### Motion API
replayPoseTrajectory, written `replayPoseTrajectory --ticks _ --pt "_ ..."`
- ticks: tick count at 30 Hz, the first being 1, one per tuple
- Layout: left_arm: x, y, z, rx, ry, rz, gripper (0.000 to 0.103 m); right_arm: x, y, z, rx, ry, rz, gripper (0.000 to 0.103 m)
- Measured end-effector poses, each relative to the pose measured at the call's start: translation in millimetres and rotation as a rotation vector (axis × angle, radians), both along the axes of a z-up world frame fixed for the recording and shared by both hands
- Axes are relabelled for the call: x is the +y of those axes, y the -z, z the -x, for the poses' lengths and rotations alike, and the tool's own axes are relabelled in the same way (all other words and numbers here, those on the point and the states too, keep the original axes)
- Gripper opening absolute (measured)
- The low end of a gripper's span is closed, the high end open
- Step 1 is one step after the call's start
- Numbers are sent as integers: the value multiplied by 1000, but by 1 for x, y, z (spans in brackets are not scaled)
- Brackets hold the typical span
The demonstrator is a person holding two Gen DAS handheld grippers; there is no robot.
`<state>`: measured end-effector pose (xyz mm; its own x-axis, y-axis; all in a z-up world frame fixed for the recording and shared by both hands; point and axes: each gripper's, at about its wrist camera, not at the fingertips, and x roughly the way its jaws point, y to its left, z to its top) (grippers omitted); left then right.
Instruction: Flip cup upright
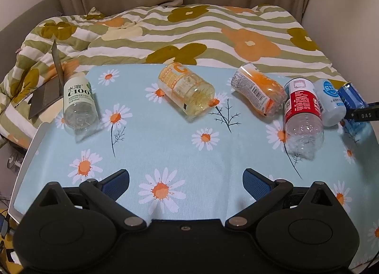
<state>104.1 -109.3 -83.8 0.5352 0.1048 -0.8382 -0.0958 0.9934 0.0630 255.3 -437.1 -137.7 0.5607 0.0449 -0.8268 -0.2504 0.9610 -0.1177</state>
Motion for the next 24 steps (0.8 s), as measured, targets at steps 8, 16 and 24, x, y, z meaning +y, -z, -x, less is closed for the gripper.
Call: replayPoseTrajectory --ticks 8,16,24 --pt "9 -11 8 -30 28 17 103 9 -39 27 -48 57 -16 80" --pt "32 -32 23 -96 81 45 103 56 -83 87 -71 75 -45 80" --pt "68 -37 45 -116 142 66 103 125 -90 146 -33 125 -126 80"
